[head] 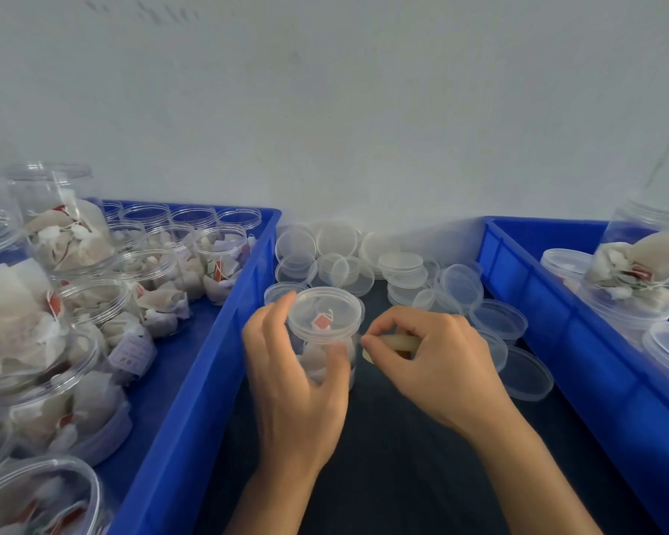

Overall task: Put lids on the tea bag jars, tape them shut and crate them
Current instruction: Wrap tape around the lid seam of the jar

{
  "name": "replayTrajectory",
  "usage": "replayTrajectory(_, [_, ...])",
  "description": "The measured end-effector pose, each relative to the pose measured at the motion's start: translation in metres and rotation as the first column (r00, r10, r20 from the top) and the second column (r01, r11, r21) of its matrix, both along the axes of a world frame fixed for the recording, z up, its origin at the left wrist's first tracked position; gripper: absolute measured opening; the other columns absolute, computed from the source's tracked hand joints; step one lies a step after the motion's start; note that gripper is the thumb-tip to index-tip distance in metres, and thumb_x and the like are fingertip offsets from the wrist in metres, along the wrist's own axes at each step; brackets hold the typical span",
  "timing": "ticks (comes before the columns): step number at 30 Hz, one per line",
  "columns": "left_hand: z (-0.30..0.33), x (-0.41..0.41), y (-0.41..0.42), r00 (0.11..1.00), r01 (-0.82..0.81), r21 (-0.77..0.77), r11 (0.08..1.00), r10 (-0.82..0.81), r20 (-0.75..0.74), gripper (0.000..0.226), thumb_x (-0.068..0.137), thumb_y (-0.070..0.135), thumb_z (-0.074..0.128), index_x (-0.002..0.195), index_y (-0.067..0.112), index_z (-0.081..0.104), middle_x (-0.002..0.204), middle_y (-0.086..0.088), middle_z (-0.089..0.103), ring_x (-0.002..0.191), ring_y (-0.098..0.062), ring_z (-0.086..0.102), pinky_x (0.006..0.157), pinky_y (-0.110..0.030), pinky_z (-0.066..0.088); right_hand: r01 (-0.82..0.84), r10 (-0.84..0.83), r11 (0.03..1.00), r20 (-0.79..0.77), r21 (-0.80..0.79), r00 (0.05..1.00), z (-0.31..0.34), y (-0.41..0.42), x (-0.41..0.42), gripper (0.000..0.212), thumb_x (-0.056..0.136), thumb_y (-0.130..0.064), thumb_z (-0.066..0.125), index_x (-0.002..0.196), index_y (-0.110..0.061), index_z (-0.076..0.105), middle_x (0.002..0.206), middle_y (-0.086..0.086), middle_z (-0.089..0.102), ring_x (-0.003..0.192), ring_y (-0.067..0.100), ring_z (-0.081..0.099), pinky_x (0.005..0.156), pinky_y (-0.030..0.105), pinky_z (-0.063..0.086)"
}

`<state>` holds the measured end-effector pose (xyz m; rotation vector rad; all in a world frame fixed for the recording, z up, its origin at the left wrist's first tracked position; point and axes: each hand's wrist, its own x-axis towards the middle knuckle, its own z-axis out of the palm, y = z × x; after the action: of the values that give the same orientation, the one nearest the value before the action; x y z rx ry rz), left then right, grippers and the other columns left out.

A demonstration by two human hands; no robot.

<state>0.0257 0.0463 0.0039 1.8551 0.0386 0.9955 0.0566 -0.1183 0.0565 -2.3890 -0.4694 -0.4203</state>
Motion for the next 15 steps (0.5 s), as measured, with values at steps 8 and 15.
replayTrajectory(8, [-0.0061,0.0098,0.0073,0.968,0.188,-0.029,0.982,-0.19,-0.165,0.081,0.1,0.058,0.063,0.162,0.061,0.01,0.151,0.033,0.044,0.136,0.008,0.048,0.093,-0.004,0.043,0.024,-0.015,0.998,0.16,-0.057,0.987,0.0026,-0.0008,-0.0034,0.01,0.09,-0.058,0.065,0.093,-0.049,0.067,0.069,-0.028,0.064,0.07,0.005,0.063,0.058,0.028,0.05])
replayTrajectory(15, [-0.0049,0.0101,0.0062,0.978,0.138,0.11,0.984,-0.119,-0.169,0.08,0.099,0.051,0.052,0.162,0.061,0.004,0.158,0.014,0.046,0.132,-0.007,0.053,0.093,-0.017,0.044,0.037,-0.024,0.997,0.177,-0.07,0.984,0.0027,-0.0051,-0.002,0.015,0.091,-0.061,0.061,0.094,-0.048,0.069,0.064,-0.023,0.064,0.067,0.005,0.063,0.058,0.029,0.053])
